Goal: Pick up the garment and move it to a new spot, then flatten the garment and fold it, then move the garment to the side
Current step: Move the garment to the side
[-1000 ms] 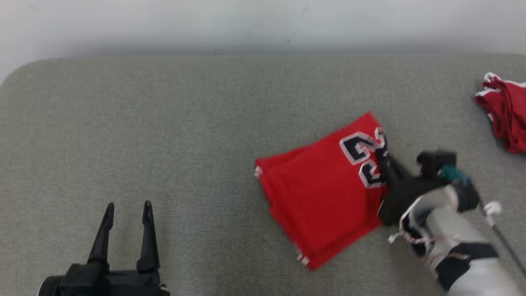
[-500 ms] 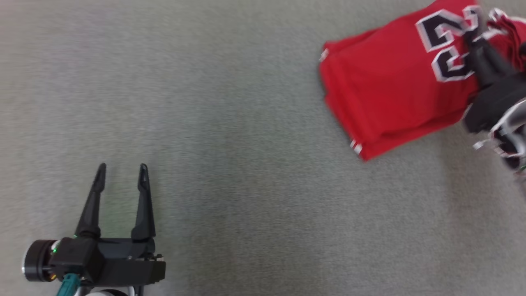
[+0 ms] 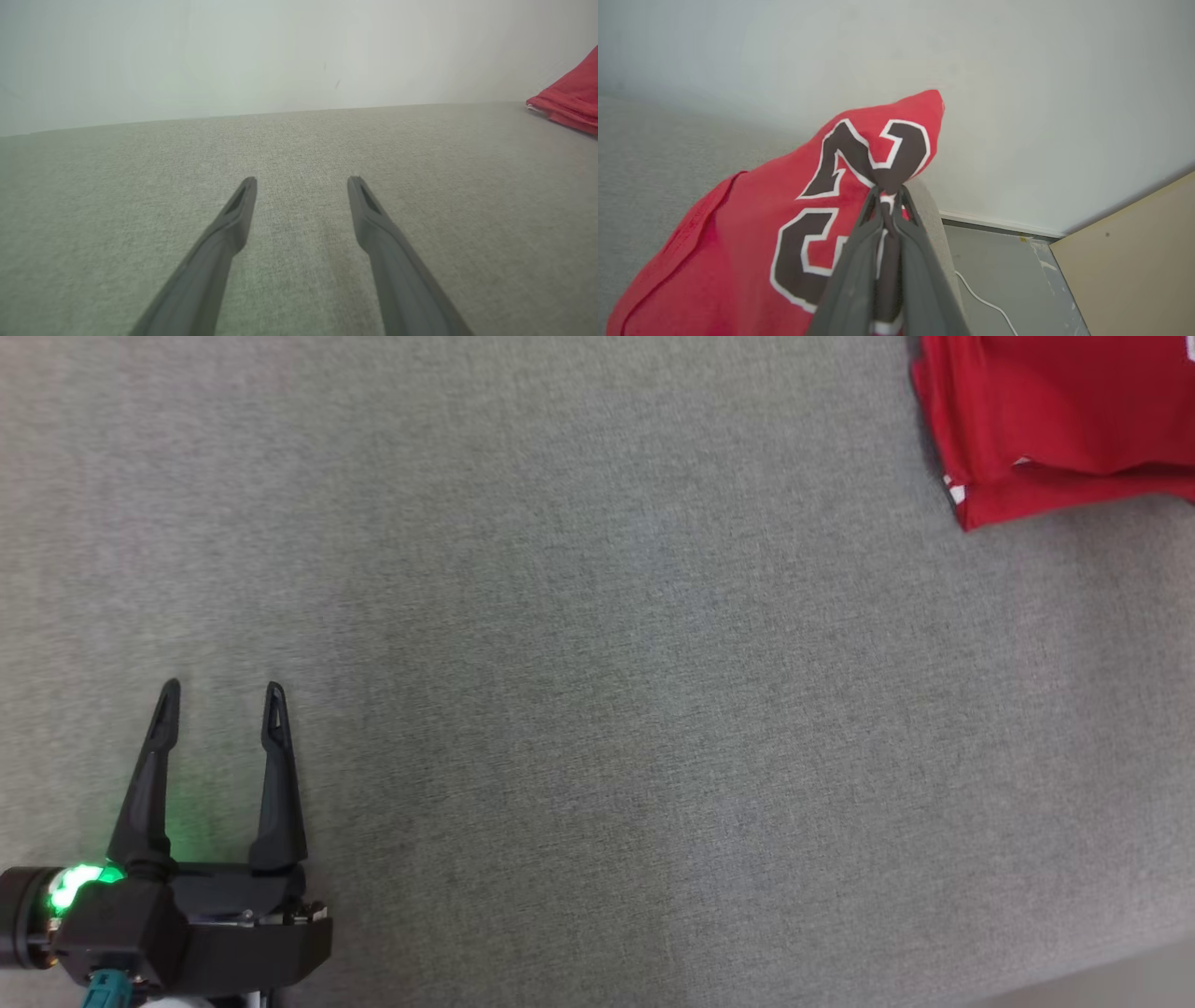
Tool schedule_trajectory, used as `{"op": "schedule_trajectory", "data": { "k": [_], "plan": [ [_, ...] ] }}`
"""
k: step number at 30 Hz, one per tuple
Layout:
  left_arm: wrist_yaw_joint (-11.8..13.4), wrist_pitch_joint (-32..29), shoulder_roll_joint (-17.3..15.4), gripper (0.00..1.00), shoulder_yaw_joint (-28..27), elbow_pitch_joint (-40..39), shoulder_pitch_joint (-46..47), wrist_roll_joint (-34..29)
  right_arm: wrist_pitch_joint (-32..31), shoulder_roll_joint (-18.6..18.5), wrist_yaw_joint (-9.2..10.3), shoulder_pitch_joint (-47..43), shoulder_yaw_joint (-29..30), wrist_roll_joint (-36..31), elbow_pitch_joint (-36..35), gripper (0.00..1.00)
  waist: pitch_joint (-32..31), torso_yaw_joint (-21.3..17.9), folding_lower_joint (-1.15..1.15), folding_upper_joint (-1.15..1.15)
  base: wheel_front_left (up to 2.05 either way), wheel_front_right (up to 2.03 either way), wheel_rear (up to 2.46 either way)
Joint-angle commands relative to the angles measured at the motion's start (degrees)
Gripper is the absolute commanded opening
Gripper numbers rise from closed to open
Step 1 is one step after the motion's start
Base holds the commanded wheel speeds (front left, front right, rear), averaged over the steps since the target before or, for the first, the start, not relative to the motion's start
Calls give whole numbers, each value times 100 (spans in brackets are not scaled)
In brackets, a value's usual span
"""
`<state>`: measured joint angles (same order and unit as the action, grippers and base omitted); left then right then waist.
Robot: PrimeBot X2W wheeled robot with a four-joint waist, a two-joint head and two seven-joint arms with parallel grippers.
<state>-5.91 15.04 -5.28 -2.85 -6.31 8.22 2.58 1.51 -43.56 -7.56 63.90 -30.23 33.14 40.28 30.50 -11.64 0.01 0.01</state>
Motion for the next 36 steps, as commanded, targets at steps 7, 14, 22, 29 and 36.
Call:
{"op": "schedule_trajectory", "data": {
  "k": [7,14,22,29,36],
  "plan": [
    [-10,18,-88,100,-24,-190,-42,-66,-145,-360,17,502,-400,-139,441,0,335,-169,-1,-1,0,0,0],
    [-26,18,-118,100,49,-222,73,-108,-93,-340,18,978,-630,-692,1432,0,507,-46,-1,-1,0,0,0],
    [25,18,-106,100,0,-133,87,-53,689,-120,18,1357,-547,-1170,2227,100,398,72,-1,-1,0,0,0],
    [72,18,1,100,-74,31,-118,81,1310,464,18,1248,-162,-840,2112,100,-257,166,-1,-1,0,0,0],
    [108,18,93,100,-252,153,-449,255,1367,887,17,302,336,-780,661,100,-1008,331,-1,-1,0,0,0]
  ]
}}
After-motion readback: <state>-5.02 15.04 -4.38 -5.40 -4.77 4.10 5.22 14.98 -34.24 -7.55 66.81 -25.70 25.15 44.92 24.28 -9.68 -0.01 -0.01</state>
